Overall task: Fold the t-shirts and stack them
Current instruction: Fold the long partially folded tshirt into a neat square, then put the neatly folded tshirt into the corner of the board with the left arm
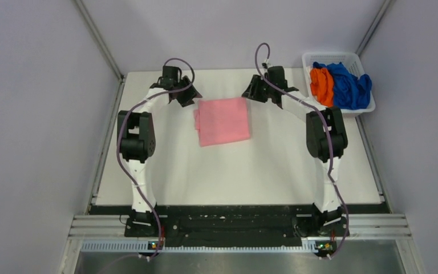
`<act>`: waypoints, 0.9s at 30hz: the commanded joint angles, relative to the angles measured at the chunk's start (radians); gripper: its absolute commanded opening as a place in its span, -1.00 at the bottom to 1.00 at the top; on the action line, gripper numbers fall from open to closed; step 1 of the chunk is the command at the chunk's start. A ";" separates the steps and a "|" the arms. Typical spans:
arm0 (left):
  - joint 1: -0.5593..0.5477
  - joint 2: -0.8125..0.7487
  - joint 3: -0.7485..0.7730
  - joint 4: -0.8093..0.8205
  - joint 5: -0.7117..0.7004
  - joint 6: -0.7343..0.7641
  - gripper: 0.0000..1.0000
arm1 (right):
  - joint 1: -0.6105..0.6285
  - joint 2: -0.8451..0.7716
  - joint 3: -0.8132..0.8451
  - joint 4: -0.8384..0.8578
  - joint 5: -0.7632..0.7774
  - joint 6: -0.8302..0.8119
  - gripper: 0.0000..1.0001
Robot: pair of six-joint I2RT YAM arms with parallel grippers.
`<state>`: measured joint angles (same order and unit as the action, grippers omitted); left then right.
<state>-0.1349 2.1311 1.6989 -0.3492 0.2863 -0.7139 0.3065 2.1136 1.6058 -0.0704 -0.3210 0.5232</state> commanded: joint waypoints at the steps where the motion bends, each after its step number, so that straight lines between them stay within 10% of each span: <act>1: 0.017 0.011 0.094 -0.045 -0.039 -0.002 0.37 | -0.026 0.074 0.182 0.031 -0.017 -0.048 0.08; 2: 0.017 -0.010 0.083 -0.055 -0.054 0.007 0.86 | -0.026 0.081 0.212 0.012 -0.032 -0.066 0.35; 4: 0.017 -0.060 0.012 -0.066 -0.072 0.032 0.98 | -0.026 0.048 0.224 -0.011 -0.029 -0.098 0.92; 10: -0.003 -0.108 -0.183 -0.046 -0.037 0.109 0.98 | -0.038 -0.164 -0.010 0.004 0.089 -0.185 0.97; 17: -0.086 0.013 -0.069 -0.121 -0.122 0.146 0.85 | -0.102 -0.313 -0.190 0.053 0.058 -0.160 0.97; 22: -0.123 0.116 0.062 -0.242 -0.299 0.176 0.29 | -0.140 -0.386 -0.283 0.053 0.045 -0.167 0.97; 27: -0.147 0.185 0.194 -0.337 -0.449 0.204 -1.00 | -0.184 -0.456 -0.356 0.061 0.048 -0.162 0.97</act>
<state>-0.2741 2.2654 1.8187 -0.5758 0.0017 -0.5526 0.1459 1.7508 1.2804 -0.0460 -0.2638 0.3740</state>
